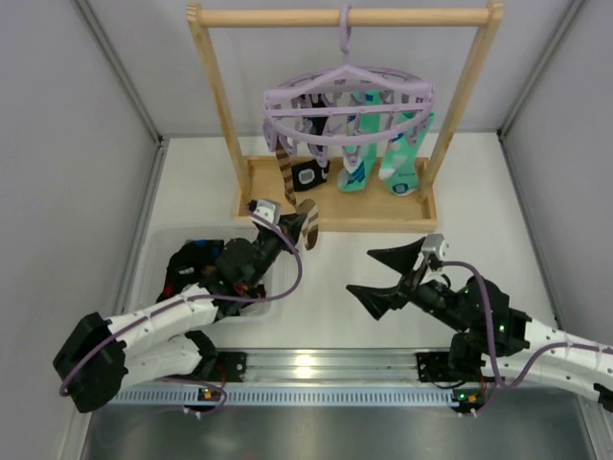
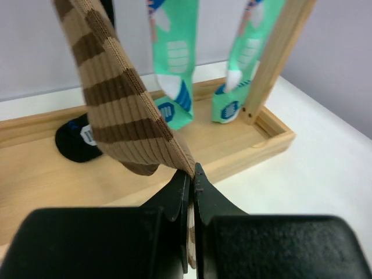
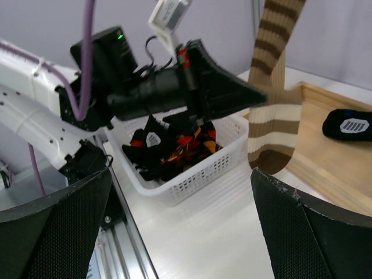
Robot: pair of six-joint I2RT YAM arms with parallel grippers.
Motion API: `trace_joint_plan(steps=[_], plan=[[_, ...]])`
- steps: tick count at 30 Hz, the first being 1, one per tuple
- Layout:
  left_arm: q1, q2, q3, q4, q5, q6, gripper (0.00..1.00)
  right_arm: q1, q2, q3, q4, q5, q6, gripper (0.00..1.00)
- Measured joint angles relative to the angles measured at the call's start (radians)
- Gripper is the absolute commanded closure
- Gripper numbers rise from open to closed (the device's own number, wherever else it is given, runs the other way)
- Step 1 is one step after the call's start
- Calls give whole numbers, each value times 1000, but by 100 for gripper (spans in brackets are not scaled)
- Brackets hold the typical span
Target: Remove the socks clipped to the hanger
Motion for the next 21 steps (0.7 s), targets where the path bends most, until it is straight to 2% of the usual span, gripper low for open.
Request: trace_joint_plan(steps=[8,14,21], plan=[[-292,-102,-56,7,-204,42,100,0,-41,40,-55,101,77,1],[-475,23,-38,15,-383,93,100,0,-15,112,-123,232,119,1],[-565,148,31,15,-471,114,100,0,101,341,-303,407,125,5]])
